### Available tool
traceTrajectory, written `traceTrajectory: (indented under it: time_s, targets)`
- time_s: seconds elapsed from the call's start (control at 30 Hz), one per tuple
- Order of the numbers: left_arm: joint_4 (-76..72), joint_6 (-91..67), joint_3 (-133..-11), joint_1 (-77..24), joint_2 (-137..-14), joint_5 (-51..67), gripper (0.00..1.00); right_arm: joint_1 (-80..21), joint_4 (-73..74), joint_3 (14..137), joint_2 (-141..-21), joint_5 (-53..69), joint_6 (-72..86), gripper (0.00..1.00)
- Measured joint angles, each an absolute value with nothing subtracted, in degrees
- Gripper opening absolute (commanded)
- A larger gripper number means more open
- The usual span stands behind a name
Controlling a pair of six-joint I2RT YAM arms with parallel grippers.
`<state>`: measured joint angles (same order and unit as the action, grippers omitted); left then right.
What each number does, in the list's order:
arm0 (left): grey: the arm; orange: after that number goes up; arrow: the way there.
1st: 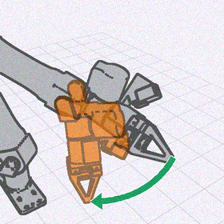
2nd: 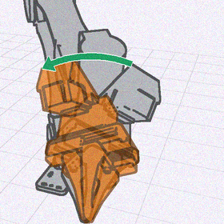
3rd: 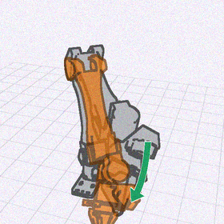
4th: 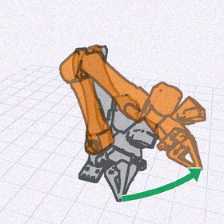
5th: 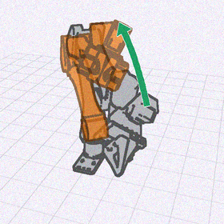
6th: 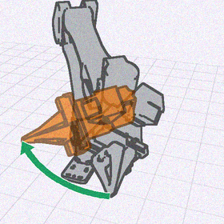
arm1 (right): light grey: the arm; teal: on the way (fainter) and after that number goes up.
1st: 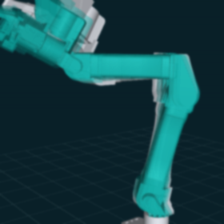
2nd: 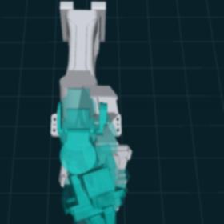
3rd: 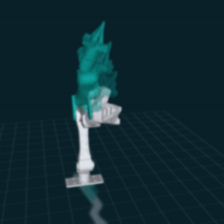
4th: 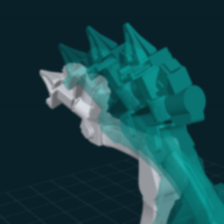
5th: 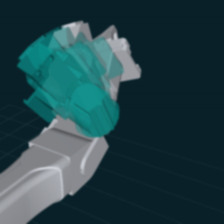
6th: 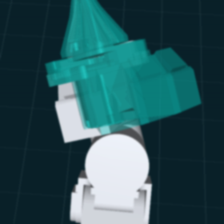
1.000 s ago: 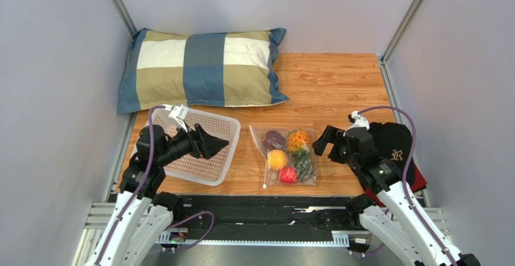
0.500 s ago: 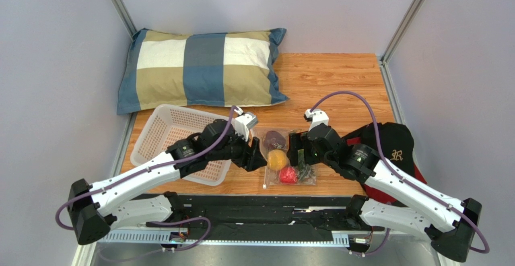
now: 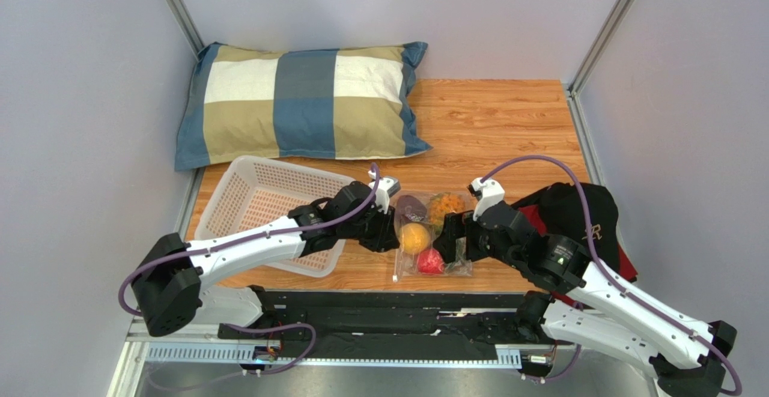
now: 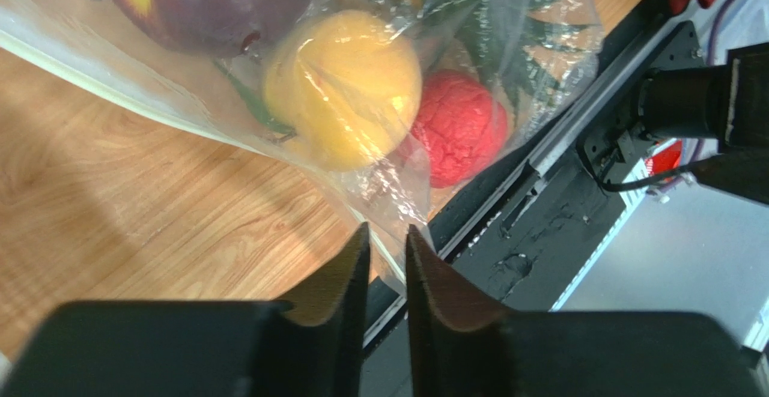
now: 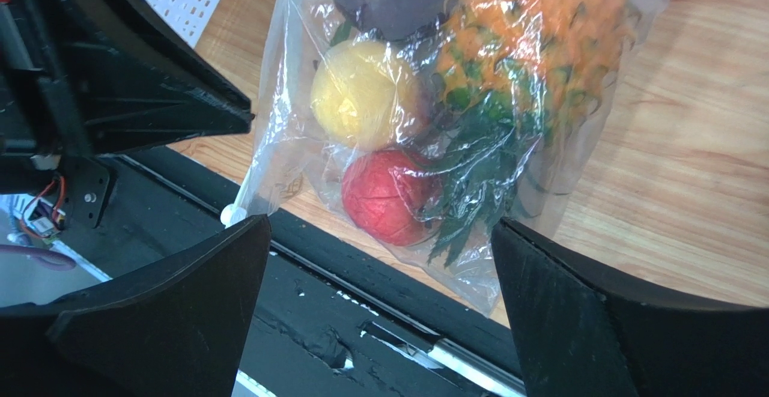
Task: Open the zip-top bag and remove the fake food
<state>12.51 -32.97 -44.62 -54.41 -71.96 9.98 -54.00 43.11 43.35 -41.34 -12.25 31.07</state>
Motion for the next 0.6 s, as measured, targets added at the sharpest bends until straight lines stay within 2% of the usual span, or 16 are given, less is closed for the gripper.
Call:
traceTrajectory:
  time_s: [0.03,0.07,0.1,0.13,0.23,0.33,0.53,0.6]
  targets:
    - [12.3,-33.1,-44.6,-54.4,-73.0,10.0,0.12,-54.1,42.5,42.2,-40.4,-11.9,31.6,0.98]
    - [12.1,-33.5,-44.6,-54.4,-73.8,9.9,0.13,-54.2,42.3,41.3,-39.7,-11.8,32.2,0.98]
    - [11.5,-33.6,-44.5,-54.4,-74.6,9.9,0.17,-54.3,42.1,40.1,-39.1,-11.7,32.9,0.98]
    - [11.0,-33.8,-44.5,-54.4,-75.3,9.9,0.26,-54.3,42.0,39.1,-38.8,-11.7,33.7,0.98]
    - [9.4,-34.1,-44.5,-54.4,-77.9,9.8,0.38,-54.4,42.9,37.4,-38.9,-14.0,38.3,1.00]
    - [7.8,-34.7,-44.5,-54.4,-80.9,9.6,0.45,-54.3,43.7,36.3,-40.8,-17.6,43.1,1.00]
    - [6.7,-36.1,-44.5,-54.4,-83.6,8.4,0.50,-52.1,42.1,33.5,-47.5,-22.0,47.9,1.00]
    - [6.0,-36.4,-44.4,-54.4,-83.7,8.2,0.45,-49.5,39.7,32.1,-49.2,-21.4,47.9,0.99]
